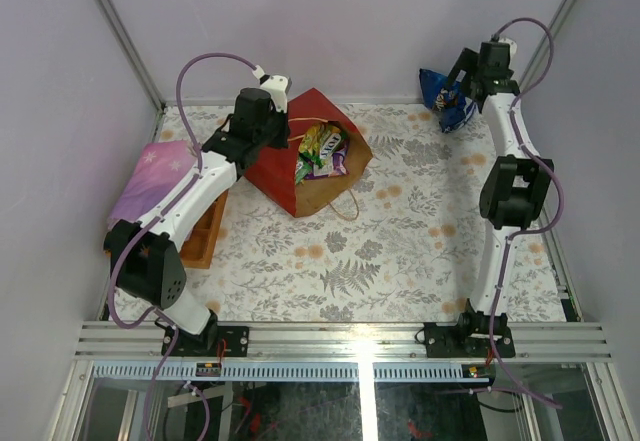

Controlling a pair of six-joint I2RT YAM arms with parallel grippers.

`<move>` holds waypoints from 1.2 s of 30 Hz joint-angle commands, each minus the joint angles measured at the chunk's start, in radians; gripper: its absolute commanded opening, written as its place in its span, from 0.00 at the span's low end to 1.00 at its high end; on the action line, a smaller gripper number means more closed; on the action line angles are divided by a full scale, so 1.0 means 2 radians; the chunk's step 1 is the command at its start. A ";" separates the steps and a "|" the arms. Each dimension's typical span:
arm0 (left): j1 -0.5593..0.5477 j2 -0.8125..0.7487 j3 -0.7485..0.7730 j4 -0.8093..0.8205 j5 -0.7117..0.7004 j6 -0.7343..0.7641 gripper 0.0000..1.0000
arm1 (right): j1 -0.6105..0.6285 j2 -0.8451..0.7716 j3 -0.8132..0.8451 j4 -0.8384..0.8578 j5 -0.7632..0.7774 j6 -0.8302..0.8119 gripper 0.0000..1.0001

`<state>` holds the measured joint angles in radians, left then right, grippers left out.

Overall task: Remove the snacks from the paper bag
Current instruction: Place the snack at the corner of the board.

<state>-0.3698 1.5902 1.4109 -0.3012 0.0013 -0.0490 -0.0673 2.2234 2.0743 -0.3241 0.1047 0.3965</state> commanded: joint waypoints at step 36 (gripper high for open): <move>0.012 -0.014 -0.004 0.007 0.002 0.002 0.06 | -0.164 -0.094 -0.463 0.637 -0.398 0.483 0.07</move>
<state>-0.3630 1.5902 1.4109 -0.3016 0.0124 -0.0486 -0.2646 2.0632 1.3922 0.4900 -0.6708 1.0447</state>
